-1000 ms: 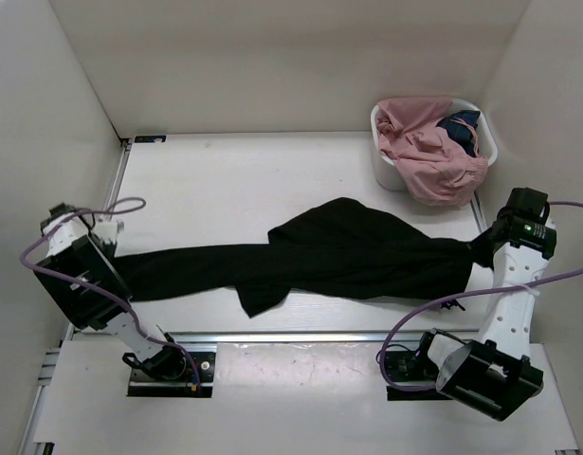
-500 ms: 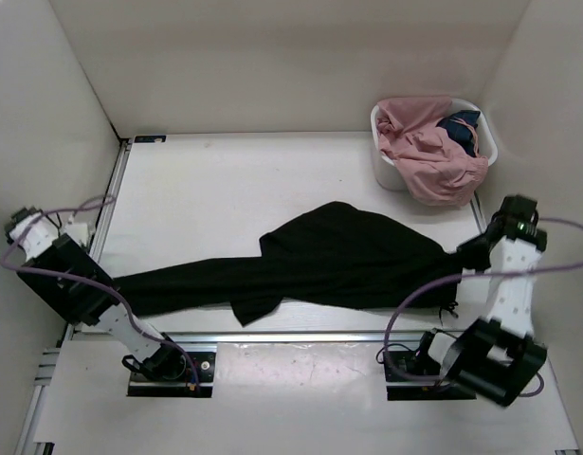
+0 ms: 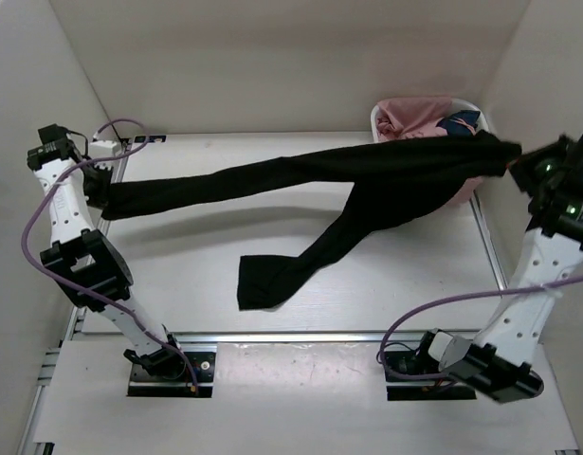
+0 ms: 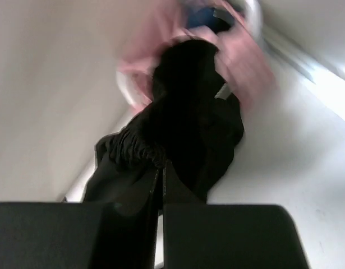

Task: Fold and stack the trousers
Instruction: Flatten the trousers out

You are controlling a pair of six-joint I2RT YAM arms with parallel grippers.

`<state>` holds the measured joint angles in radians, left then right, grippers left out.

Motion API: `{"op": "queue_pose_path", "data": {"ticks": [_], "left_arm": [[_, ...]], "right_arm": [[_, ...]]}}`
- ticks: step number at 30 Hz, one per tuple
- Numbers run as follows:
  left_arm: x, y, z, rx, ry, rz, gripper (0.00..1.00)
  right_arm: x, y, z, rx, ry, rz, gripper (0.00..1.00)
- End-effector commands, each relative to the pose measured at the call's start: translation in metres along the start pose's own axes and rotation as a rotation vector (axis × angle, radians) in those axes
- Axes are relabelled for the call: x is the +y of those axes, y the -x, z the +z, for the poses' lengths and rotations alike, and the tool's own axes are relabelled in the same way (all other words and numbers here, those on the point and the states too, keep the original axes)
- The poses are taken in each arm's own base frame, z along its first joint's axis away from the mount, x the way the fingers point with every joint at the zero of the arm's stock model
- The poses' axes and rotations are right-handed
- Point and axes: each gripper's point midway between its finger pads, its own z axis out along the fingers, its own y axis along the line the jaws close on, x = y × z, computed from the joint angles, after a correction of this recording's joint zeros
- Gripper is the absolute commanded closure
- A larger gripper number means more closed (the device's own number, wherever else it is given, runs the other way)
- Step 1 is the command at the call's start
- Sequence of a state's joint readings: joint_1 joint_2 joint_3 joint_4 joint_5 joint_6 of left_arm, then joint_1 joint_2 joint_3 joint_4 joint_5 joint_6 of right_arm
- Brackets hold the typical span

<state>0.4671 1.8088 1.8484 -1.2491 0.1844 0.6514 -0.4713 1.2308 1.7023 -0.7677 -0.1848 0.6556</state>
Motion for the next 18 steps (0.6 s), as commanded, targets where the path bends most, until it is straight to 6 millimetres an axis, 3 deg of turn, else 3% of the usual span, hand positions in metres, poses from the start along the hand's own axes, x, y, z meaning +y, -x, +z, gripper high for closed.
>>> {"op": "queue_pose_path", "data": {"ticks": [1, 2, 4, 5, 6, 7, 11, 13, 15, 18], "left_arm": [[0.013, -0.045, -0.006, 0.1, 0.062, -0.073, 0.86], [0.013, -0.057, -0.001, 0.131, 0.052, -0.064, 0.86], [0.009, -0.09, 0.014, 0.232, 0.033, -0.07, 0.86], [0.007, -0.1, 0.017, 0.258, 0.037, -0.052, 0.86], [-0.001, -0.122, 0.026, 0.326, 0.028, -0.045, 0.86], [0.004, -0.13, 0.031, 0.332, 0.051, -0.041, 0.85], [0.003, -0.167, 0.047, 0.421, 0.089, -0.007, 0.83], [0.012, -0.18, 0.048, 0.444, 0.112, -0.039, 0.84], [0.024, -0.192, 0.052, 0.466, 0.106, -0.08, 0.86], [0.046, -0.195, 0.047, 0.454, 0.136, -0.12, 0.86]], "right_arm": [[-0.073, -0.07, -0.001, 0.194, -0.207, 0.122, 1.0], [-0.107, -0.106, 0.004, 0.275, -0.288, 0.175, 1.0], [-0.133, -0.137, -0.006, 0.318, -0.355, 0.199, 1.0], [-0.162, -0.166, -0.008, 0.365, -0.443, 0.231, 1.0], [-0.172, -0.176, -0.013, 0.369, -0.47, 0.23, 1.0], [-0.187, -0.186, -0.016, 0.386, -0.525, 0.245, 1.0], [-0.231, -0.204, -0.033, 0.403, -0.699, 0.151, 1.0], [-0.249, -0.195, -0.044, 0.359, -0.803, 0.095, 1.0], [-0.255, -0.193, -0.049, 0.351, -0.844, 0.07, 1.0], [-0.253, -0.188, -0.048, 0.347, -0.838, 0.059, 1.0]]}}
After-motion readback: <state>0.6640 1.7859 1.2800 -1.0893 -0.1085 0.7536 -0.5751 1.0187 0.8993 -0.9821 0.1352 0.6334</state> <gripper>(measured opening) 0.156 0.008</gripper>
